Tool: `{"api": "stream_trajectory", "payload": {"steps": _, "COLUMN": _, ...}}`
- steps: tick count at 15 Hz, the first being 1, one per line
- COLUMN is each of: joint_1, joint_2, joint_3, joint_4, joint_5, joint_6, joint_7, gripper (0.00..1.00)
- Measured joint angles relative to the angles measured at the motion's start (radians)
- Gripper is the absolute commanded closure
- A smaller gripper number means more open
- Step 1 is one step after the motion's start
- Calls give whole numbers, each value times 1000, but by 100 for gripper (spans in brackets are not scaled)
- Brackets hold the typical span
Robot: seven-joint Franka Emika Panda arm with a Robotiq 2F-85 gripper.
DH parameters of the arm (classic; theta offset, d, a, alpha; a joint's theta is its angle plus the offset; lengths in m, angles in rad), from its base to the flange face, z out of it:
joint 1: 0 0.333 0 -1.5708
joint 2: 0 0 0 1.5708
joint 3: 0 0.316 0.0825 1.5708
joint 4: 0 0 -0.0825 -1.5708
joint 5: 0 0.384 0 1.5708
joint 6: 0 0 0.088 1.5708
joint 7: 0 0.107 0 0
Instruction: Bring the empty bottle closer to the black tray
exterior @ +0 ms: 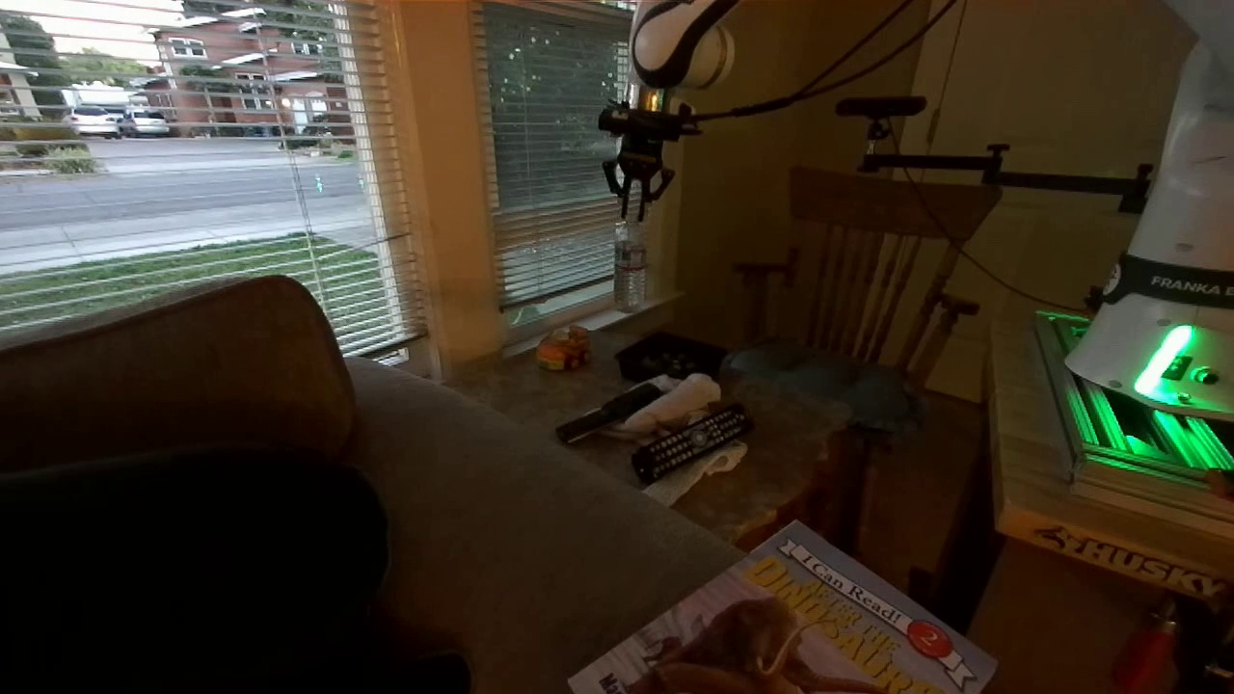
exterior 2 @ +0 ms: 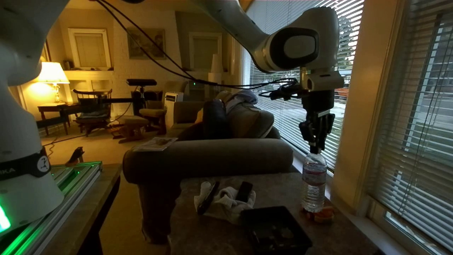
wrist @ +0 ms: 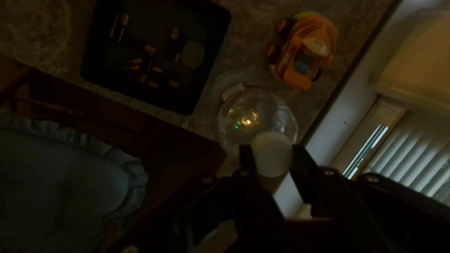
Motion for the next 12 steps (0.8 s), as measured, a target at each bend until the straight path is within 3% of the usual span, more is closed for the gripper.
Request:
{"api": "stream_trajectory", "payload": {"steps": 5, "joint_1": -21, "joint_2": 26, "joint_3": -37, "joint_4": -32, "joint_5": 0, "joint_6": 108, "joint_7": 91, "gripper": 92}}
{"api": "stream_trajectory", "payload": {"steps": 12, "joint_1": -64, "joint_2": 98, "joint_3": -20, "joint_4": -31, "joint_5": 83, "joint_6": 244, "joint_7": 185, "gripper": 92}}
